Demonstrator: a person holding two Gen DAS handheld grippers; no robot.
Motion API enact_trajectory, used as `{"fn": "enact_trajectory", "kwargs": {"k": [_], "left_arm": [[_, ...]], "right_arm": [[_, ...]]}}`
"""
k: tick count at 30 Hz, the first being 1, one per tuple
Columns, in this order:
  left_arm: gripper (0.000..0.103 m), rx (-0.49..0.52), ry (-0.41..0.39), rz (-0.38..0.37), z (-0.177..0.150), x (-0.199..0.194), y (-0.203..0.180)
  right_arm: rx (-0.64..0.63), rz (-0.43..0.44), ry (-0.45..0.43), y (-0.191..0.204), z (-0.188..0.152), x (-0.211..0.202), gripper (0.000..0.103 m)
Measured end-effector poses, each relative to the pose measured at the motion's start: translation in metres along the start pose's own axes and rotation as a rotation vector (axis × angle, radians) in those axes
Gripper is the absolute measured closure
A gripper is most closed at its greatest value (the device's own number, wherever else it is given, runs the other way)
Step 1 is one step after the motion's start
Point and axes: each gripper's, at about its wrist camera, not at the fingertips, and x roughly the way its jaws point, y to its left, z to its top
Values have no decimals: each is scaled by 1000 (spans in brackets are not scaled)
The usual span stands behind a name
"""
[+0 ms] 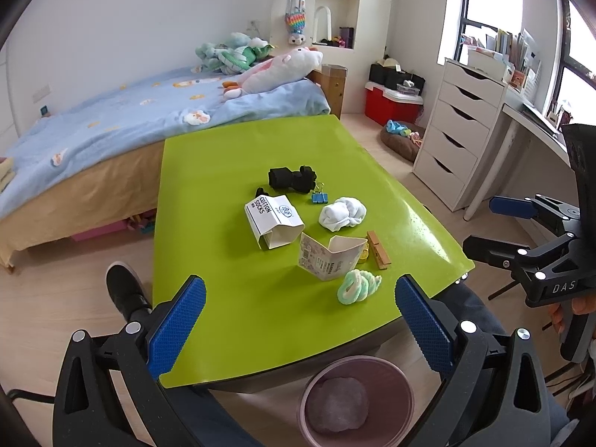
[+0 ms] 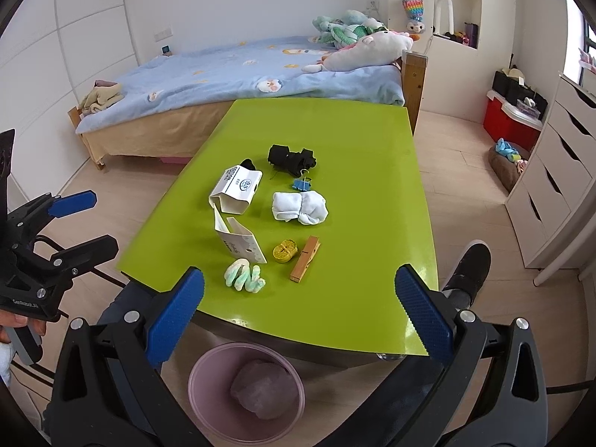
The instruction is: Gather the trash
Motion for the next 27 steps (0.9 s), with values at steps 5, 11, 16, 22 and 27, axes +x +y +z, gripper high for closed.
{"fn": "enact_trajectory", "kwargs": {"k": [5, 11, 16, 22, 27], "left_arm": [[6, 0, 3, -1, -1, 1, 0], [6, -2, 9, 1, -2, 4, 0], [6, -3, 9, 3, -3, 5, 0], [6, -6, 7, 10, -3, 5, 0], [6, -7, 8, 11, -4, 5, 1]], "right_arm": [[8, 6, 11, 0, 0, 2, 3], [14, 0, 21, 0, -2, 4, 3], [10, -14, 26, 0, -3, 5, 3], [21, -6, 26, -1, -4, 5, 3], [26, 0, 25, -2, -4, 5, 3]]}}
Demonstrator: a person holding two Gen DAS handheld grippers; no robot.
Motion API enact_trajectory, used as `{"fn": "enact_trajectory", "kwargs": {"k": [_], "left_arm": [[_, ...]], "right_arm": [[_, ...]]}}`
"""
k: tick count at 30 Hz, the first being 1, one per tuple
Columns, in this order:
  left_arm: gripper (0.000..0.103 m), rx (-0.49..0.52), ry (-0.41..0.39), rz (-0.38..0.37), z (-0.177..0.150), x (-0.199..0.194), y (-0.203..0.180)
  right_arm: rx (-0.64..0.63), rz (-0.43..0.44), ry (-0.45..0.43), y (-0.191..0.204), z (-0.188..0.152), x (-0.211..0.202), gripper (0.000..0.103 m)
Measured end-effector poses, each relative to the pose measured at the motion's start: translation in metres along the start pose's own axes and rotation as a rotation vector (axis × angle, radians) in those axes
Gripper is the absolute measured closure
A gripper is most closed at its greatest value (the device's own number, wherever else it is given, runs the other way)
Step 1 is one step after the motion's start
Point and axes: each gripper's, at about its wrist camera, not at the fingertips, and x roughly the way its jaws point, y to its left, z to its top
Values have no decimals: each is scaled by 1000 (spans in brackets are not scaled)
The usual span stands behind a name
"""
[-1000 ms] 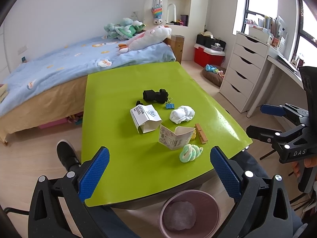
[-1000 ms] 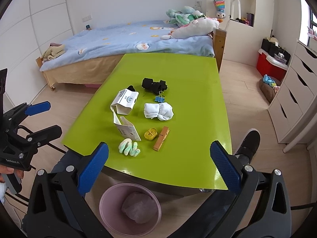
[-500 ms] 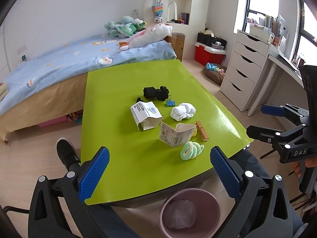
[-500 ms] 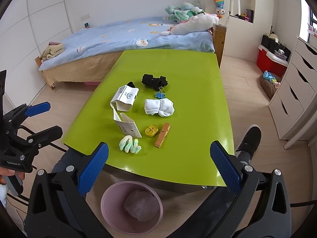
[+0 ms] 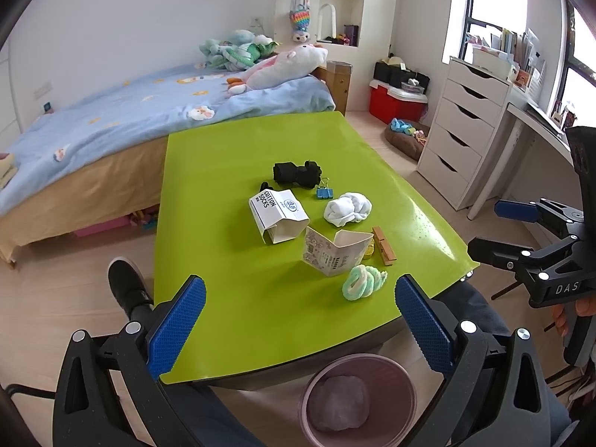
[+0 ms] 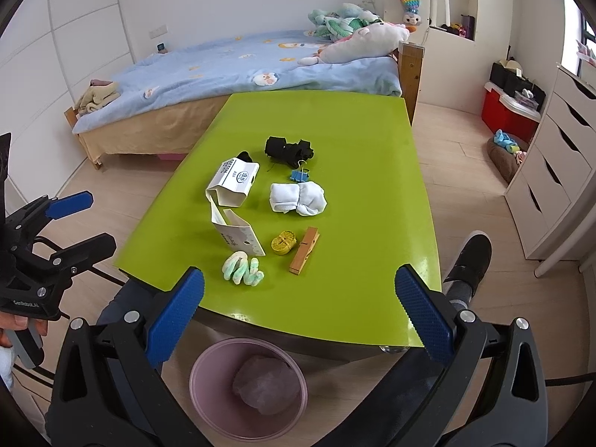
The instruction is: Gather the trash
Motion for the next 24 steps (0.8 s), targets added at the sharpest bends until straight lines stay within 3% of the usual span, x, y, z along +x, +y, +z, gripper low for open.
{"fn": "enact_trajectory", "kwargs": {"k": [14, 24], "left_arm": [[6, -4, 2, 8, -2, 2, 3], [6, -24, 11, 27, -7, 1, 11]], "right_arm": [[10, 9, 15, 0, -1, 8, 3], [40, 12, 141, 15, 1, 65, 3]]}}
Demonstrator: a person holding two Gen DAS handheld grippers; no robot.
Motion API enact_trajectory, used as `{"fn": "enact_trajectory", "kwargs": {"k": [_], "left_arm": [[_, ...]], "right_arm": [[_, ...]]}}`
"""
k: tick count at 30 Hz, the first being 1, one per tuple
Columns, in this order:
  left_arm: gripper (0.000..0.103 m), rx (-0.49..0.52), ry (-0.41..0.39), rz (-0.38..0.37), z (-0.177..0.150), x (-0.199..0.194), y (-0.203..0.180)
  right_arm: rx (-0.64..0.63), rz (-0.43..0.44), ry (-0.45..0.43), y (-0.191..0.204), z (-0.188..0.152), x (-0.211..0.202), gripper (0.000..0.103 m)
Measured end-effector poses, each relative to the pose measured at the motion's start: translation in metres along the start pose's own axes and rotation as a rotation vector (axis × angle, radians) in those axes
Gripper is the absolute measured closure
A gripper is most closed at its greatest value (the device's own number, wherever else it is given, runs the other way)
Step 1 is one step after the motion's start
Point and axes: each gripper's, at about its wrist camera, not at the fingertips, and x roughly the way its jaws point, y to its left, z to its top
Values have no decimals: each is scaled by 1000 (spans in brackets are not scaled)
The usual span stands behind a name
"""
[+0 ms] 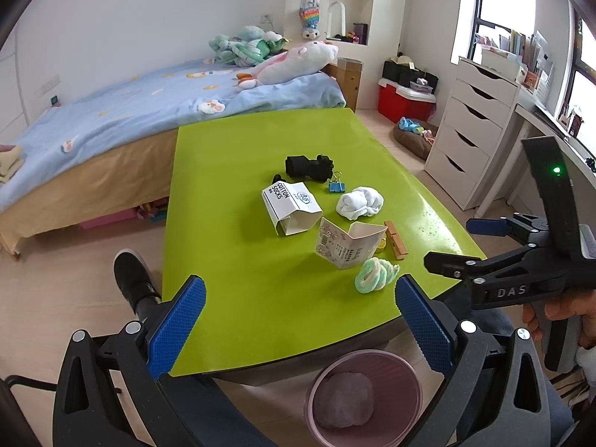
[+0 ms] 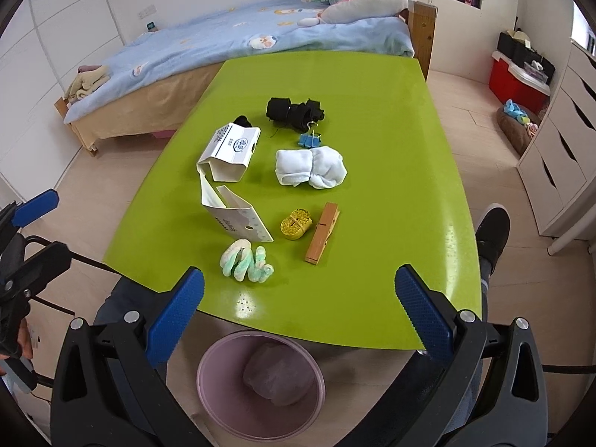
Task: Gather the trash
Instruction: 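Grasp the green-and-white fuzzy spiral with the right gripper, then lift the spiral with the right gripper while the left gripper grasps the pink paper card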
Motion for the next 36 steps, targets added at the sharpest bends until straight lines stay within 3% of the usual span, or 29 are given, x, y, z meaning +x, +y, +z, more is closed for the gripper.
{"fn": "enact_trajectory", "kwargs": {"k": [7, 13, 15, 19, 21, 24, 27, 36], "left_arm": [[6, -19, 5, 18, -4, -3, 10], [6, -38, 12, 29, -8, -4, 19], [6, -44, 15, 31, -9, -4, 21], [6, -56, 22, 33, -12, -2, 24], [6, -59, 24, 32, -12, -1, 25], [6, -58, 24, 29, -11, 0, 24], [6, -54, 23, 29, -9, 2, 24], [6, -48, 26, 8, 12, 13, 19]], "right_arm": [[74, 39, 129, 12, 4, 51, 3], [129, 69, 152, 18, 6, 69, 5], [132, 67, 162, 20, 7, 73, 29], [130, 53, 169, 23, 9, 77, 39], [125, 51, 166, 23, 10, 78, 65], [119, 67, 165, 22, 8, 76, 78], [121, 83, 155, 19, 6, 71, 83], [61, 110, 99, 14, -4, 31, 84]]}}
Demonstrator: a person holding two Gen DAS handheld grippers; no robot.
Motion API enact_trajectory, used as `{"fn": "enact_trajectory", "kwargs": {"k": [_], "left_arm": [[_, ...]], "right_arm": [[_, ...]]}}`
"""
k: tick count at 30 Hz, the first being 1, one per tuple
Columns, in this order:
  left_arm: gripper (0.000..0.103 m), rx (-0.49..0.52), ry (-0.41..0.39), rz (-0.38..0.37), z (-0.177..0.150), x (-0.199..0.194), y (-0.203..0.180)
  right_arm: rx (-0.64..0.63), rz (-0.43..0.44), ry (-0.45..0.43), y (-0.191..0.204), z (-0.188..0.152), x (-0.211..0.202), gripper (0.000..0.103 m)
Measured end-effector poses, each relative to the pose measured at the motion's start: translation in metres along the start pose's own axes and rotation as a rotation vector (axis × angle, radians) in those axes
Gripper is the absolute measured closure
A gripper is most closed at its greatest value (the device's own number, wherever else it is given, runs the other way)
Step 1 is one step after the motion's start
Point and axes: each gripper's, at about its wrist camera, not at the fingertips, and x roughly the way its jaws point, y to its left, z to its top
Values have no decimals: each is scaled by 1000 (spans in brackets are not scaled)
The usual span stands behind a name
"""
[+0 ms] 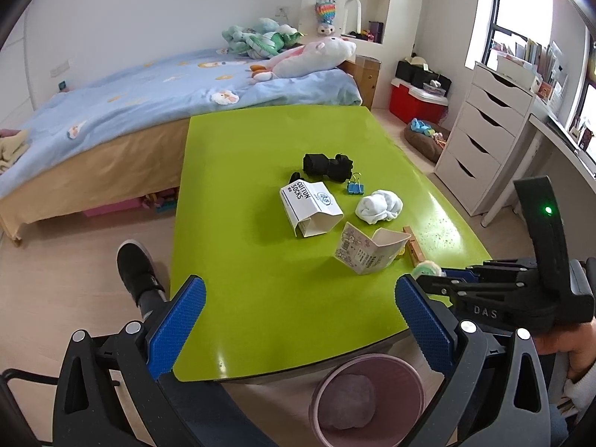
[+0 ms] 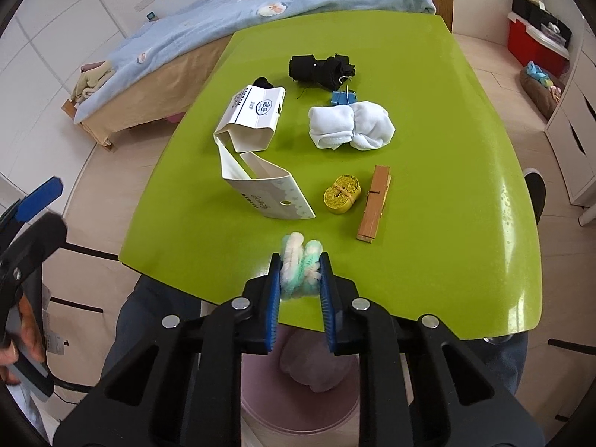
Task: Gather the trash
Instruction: 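Lift the spiral with the right gripper while the left gripper grasps the pink paper card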
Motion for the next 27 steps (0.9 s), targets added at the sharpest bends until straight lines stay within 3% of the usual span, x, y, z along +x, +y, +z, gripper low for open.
{"fn": "enact_trajectory", "kwargs": {"k": [5, 13, 23, 27], "left_arm": [[6, -30, 58, -50, 25, 24, -3], [6, -143, 239, -151, 48, 79, -19], [6, -483, 419, -218, 40, 131, -18], [24, -594, 453, -249, 31, 142, -18]], "right_arm": [[-33, -13, -23, -4, -7, -18, 84], [-7, -22, -36, -19, -12, -28, 84], [7, -34, -51, -29, -14, -34, 84], [9, -35, -50, -32, -15, -33, 84]]}}
